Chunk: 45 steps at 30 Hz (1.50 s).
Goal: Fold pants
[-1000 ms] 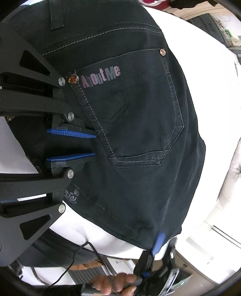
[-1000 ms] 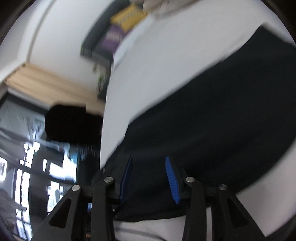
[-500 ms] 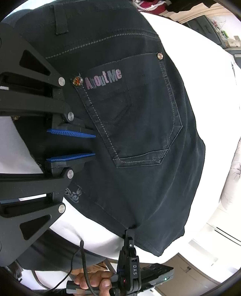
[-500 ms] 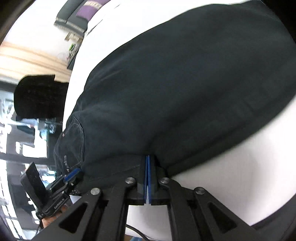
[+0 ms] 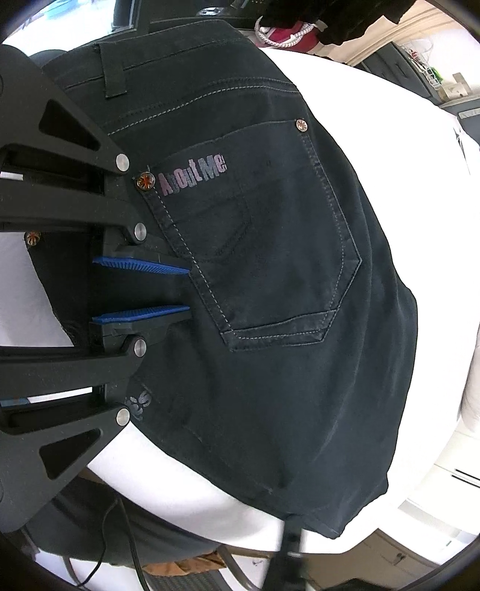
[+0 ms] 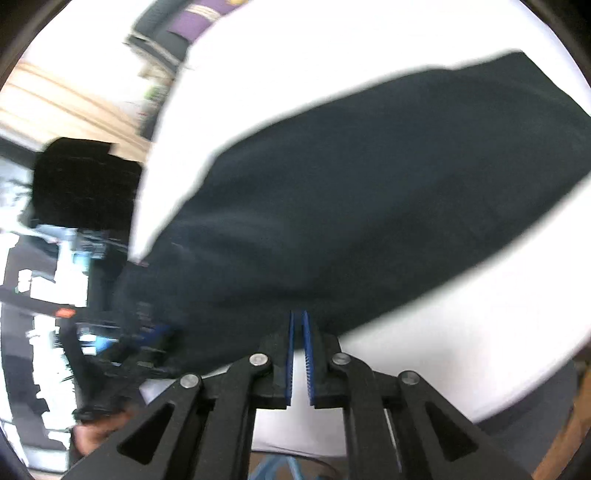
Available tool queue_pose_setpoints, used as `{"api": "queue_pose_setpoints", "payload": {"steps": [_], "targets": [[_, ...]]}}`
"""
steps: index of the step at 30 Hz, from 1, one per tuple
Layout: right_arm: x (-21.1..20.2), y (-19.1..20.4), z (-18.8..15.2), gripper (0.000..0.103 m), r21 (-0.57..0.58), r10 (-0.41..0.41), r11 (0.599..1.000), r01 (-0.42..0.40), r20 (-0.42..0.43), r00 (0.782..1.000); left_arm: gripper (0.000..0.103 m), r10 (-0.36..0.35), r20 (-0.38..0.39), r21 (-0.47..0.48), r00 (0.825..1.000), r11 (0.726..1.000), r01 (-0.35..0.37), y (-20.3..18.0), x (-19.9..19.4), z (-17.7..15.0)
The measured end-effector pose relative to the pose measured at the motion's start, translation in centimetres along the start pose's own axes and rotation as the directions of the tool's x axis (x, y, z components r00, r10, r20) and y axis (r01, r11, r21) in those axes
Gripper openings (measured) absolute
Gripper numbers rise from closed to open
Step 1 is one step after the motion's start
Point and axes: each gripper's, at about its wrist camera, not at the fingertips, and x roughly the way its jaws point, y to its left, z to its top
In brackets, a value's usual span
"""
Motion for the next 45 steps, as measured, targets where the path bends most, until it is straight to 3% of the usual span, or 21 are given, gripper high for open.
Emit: {"api": "queue_pose_setpoints", "payload": {"steps": [3,5,7,8,10,17,20,22,24,26,29,31,32,33,34,36,38,40,41,42,45], "targets": [[2.0,1.5,1.9,0.02,-0.028,0.126,0.992,-0.125,0.003,0.992,0.017,0.013,0.002,0.006,1.0,1.0,-0.013,-0.9,0.2,0.2],[4.5,0.9,2.8,0.026,0.026,0.244,0.97,-0.243,-0.018,0.97,0.017,0.019,0.003,0.008,1.0,1.0,-0.019,-1.2,0.3,0.1],[6.7,-0.3,2.5,0.026,0.085,0.233,0.97,-0.227,-0.072,0.97,0.017,0.023,0.004,0.01,1.0,1.0,-0.023,-1.5,0.0,-0.2],[8.0,-1.3,1.8,0.023,0.096,0.187,0.98,-0.176,-0.115,0.976,0.017,0.022,0.004,0.01,1.0,1.0,-0.022,-1.6,-0.1,-0.3],[8.3,-3.0,0.3,0.0,0.11,0.163,0.982,-0.151,-0.116,0.98,0.017,0.021,0.004,0.003,1.0,1.0,-0.021,-1.7,-0.6,-0.2],[5.4,-5.8,-3.3,0.0,0.14,0.215,0.969,-0.205,-0.059,0.975,0.017,-0.037,0.118,0.058,0.992,0.998,0.03,-4.5,-3.4,4.1],[3.5,-6.1,-3.1,0.0,0.144,0.182,0.975,-0.171,-0.067,0.981,0.017,-0.046,0.085,0.122,0.995,0.992,0.036,-6.4,-0.5,5.9],[2.1,-5.2,-2.3,0.006,0.108,0.155,0.982,-0.152,-0.023,0.988,0.017,-0.022,0.034,0.121,0.999,0.992,0.017,-6.5,1.9,5.6],[0.5,-4.3,-1.0,0.013,0.093,0.175,0.98,-0.178,0.045,0.984,0.017,-0.021,0.075,0.135,0.997,0.991,0.011,-6.6,2.1,4.9],[-0.4,-4.9,1.5,0.03,0.114,0.226,0.965,-0.237,0.103,0.969,0.017,-0.015,0.074,0.143,0.997,0.99,0.004,-6.7,1.8,4.5],[1.1,-5.5,4.7,0.038,0.113,0.311,0.94,-0.321,0.099,0.945,0.017,-0.019,0.075,0.124,0.997,0.992,0.01,-6.9,1.4,3.9],[3.0,-6.9,5.8,0.039,0.164,0.293,0.938,-0.305,0.098,0.951,0.017,-0.015,0.081,0.122,0.997,0.993,0.005,-6.9,1.2,3.6],[3.8,-7.8,5.9,0.039,0.186,0.268,0.942,-0.281,0.095,0.959,0.017,-0.014,0.082,0.122,0.997,0.993,0.004,-7.0,1.1,3.6],[4.5,-9.3,5.8,0.031,0.213,0.239,0.944,-0.253,0.091,0.967,0.017,-0.018,0.081,0.116,0.997,0.993,0.009,-6.9,1.0,3.3],[4.7,-11.1,5.4,0.0,0.25,0.21,0.941,-0.227,0.093,0.973,0.017,-0.03,0.08,0.103,0.996,0.994,0.022,-6.7,0.7,3.2],[3.5,-13.7,4.7,0.0,0.308,0.212,0.918,-0.252,0.158,0.965,0.017,-0.067,0.074,0.076,0.995,0.995,0.061,-6.0,0.0,3.4],[-0.1,-15.5,4.3,0.0,0.351,0.055,0.925,-0.145,0.253,0.966,0.017,-0.077,0.095,0.059,0.992,0.996,0.072,-5.3,-0.9,4.0],[-2.2,-16.1,4.3,0.0,0.396,-0.037,0.915,-0.078,0.276,0.96,0.017,-0.084,0.16,0.033,0.984,0.996,0.08,-3.9,-2.2,5.8],[-2.5,-14.9,4.8,0.006,0.377,-0.048,0.924,-0.06,0.27,0.962,0.017,-0.088,0.184,0.013,0.979,0.996,0.087,-3.1,-2.5,7.1],[-2.4,-13.6,5.3,0.006,0.343,-0.027,0.937,-0.069,0.267,0.963,0.017,-0.085,0.196,-0.003,0.977,0.996,0.088,-2.4,-2.4,8.0],[1.0,-5.0,7.7,0.006,0.148,0.209,0.96,-0.237,0.182,0.961,0.017,-0.05,0.217,-0.057,0.975,0.996,0.064,1.8,-1.2,11.6]]}}
